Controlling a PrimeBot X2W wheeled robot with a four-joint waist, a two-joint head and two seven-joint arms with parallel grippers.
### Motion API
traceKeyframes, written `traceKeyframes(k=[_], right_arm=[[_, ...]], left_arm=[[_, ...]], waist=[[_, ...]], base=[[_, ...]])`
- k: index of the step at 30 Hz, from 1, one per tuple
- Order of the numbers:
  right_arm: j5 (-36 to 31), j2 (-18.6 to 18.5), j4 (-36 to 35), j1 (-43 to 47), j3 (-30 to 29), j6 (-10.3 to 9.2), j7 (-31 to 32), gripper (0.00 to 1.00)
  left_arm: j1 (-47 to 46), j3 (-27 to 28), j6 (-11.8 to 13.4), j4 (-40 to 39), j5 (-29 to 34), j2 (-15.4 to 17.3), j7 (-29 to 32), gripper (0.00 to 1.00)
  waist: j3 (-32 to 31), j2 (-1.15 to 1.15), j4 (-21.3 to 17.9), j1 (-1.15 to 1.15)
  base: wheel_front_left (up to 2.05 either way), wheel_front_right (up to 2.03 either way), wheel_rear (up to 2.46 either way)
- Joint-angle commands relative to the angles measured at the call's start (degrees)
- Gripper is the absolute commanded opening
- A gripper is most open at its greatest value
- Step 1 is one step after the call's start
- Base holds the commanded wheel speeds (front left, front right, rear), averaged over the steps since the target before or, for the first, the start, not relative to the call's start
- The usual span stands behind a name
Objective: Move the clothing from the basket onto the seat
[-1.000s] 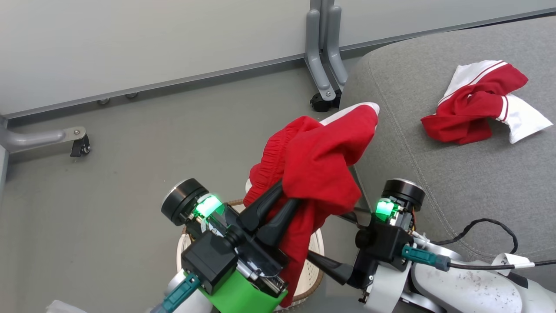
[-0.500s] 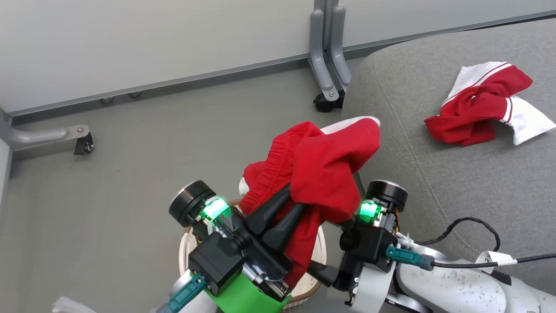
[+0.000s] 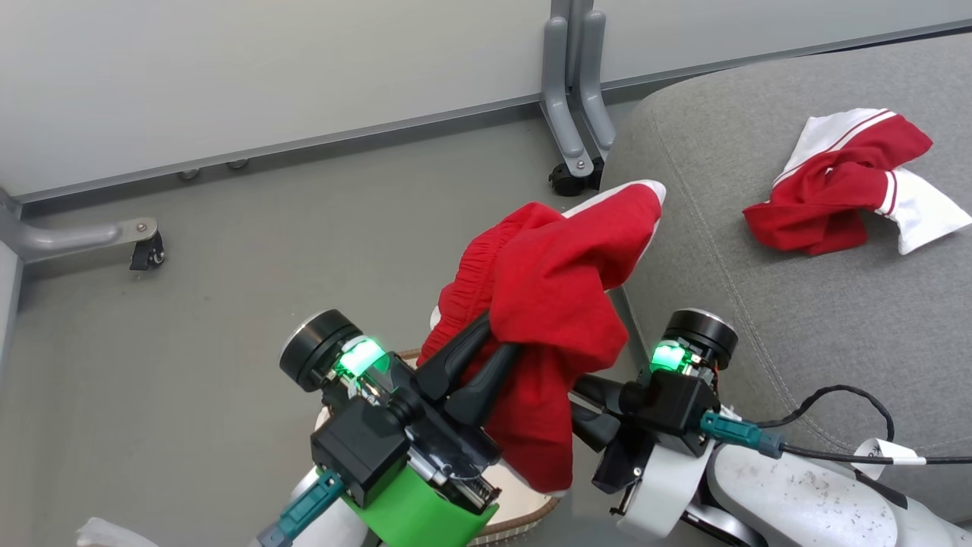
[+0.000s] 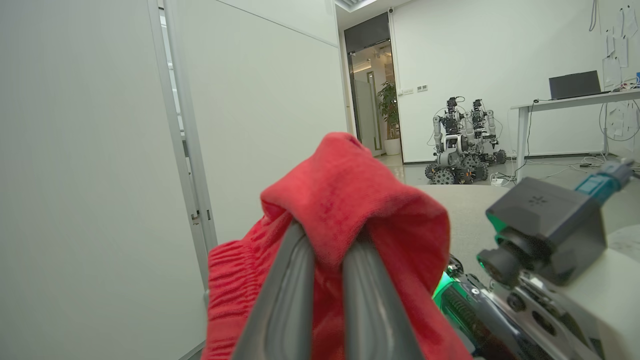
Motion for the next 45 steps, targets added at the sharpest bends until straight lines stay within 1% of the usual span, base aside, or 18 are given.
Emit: traceKeyframes(k=[1, 9, 13, 17, 20, 21, 22, 23, 31, 36, 40, 45], right_arm=[[-0.35, 0.28, 0.05, 1.03, -0.68, -0.08, -0.02, 0.0], [-0.81, 0.55, 0.01, 1.96, -1.67, -0.08, -0.01, 0.0], [-0.92, 1.03, 0.27, 2.85, -3.17, -0.08, -0.01, 0.0], [0.2, 2.05, 0.12, 4.52, -6.3, -0.08, -0.01, 0.0], [0.64, 3.33, -0.17, 6.45, -9.74, -0.08, -0.01, 0.0], [0.64, 3.72, -0.35, 7.11, -10.93, -0.08, -0.01, 0.0], [0.71, 4.05, -0.46, 7.58, -11.74, -0.08, -0.01, 0.0], [0.81, 4.48, -0.61, 8.32, -12.78, -0.08, -0.01, 0.0], [1.42, 7.39, -1.85, 12.92, -20.26, -0.08, -0.01, 0.0], [0.56, 8.43, -2.5, 14.41, -23.5, -0.07, -0.01, 0.0], [-0.46, 8.77, -2.8, 15.47, -26.08, -0.07, -0.01, 0.0], [-1.95, 9.18, -3.13, 16.7, -29.69, -0.07, -0.01, 0.0]], left_arm=[[0.51, 0.24, -0.14, -0.07, 0.17, 0.12, -0.02, 0.0], [0.52, 0.09, -0.14, -0.04, 0.31, 0.11, -0.01, 0.0], [0.45, -0.28, -0.14, 0.24, 0.18, 0.02, -0.01, 0.0], [0.83, -0.06, -0.14, 0.56, 0.02, -0.19, -0.01, 0.0], [1.36, 0.4, -0.14, 1.33, -0.3, -0.14, -0.01, 0.0], [1.33, 0.8, -0.14, 1.36, -0.24, -0.32, -0.01, 0.24], [1.43, 1.01, -0.14, 1.38, -0.12, -0.41, -0.01, 0.45], [1.71, 1.27, -0.14, 1.41, 0.05, -0.42, -0.01, 1.0], [3.09, 2.47, -0.14, 2.22, 0.65, 0.35, 0.01, 1.0], [4.08, 3.9, -0.14, 2.65, 1.02, 0.97, 0.01, 1.0], [5.39, 6.01, -0.14, 3.26, 1.22, 1.21, 0.01, 1.0], [7.82, 10.3, -0.14, 4.75, 1.23, 1.05, 0.01, 1.0]], waist=[[0.0, 0.0, -0.11, 0.0], [-0.03, 0.0, -0.57, 0.0], [-0.13, 0.0, -0.42, 0.0], [-0.4, 0.0, -0.1, 0.0], [-0.68, 0.0, 0.09, 0.0], [-0.78, 0.0, 0.15, 0.0], [-0.84, 0.0, 0.17, 0.0], [-0.94, 0.0, 0.19, 0.0], [-1.36, 0.0, 0.03, 0.0], [-1.25, 0.0, -0.07, 0.0], [-1.2, 0.0, 0.05, 0.0], [-1.28, 0.0, 0.8, 0.0]], base=[[0.0, 0.0, 0.0], [0.0, 0.0, 0.0], [0.0, 0.0, 0.0], [0.0, 0.0, 0.0], [0.0, 0.0, 0.0], [0.0, 0.0, 0.0], [0.0, 0.0, 0.0], [0.0, 0.0, 0.0], [0.0, 0.0, 0.0], [0.0, 0.0, 0.0], [0.0, 0.0, 0.0], [0.0, 0.0, 0.0]])
